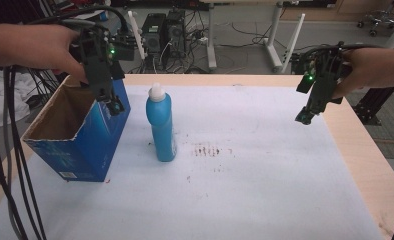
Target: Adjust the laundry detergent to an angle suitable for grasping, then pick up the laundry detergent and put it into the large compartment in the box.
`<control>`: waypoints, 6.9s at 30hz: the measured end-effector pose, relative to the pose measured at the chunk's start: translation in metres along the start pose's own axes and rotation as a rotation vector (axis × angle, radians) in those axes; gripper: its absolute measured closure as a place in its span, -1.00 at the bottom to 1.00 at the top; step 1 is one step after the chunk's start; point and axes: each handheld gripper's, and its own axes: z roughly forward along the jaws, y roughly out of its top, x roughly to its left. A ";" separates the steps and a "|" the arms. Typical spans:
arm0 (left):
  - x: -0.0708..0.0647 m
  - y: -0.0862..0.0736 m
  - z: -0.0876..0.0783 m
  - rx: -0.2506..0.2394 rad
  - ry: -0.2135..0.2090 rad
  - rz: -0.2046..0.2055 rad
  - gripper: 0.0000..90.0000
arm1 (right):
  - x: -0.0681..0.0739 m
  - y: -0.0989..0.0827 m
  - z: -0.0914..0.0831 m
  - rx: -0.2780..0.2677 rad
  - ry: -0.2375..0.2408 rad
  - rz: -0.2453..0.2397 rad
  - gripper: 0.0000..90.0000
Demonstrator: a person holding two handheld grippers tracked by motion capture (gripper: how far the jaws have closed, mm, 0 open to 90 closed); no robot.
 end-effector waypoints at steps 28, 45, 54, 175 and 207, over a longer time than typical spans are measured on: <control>-0.008 -0.005 -0.009 0.006 0.035 -0.051 -0.96 | 0.007 -0.002 0.000 -0.018 -0.018 -0.007 -0.95; -0.025 -0.002 -0.026 -0.026 0.041 -0.125 -0.96 | 0.012 -0.005 -0.008 -0.050 -0.036 -0.010 -0.95; -0.028 0.002 -0.027 -0.012 0.029 -0.232 -0.96 | 0.013 -0.006 -0.006 -0.052 -0.041 -0.014 -0.95; -0.005 0.069 0.061 -0.029 0.102 -1.399 -0.96 | 0.012 -0.021 0.003 -0.101 -0.073 -0.042 -0.95; -0.008 0.063 0.076 -0.061 0.127 -1.424 -0.73 | 0.010 -0.021 0.009 -0.119 -0.062 -0.052 -0.95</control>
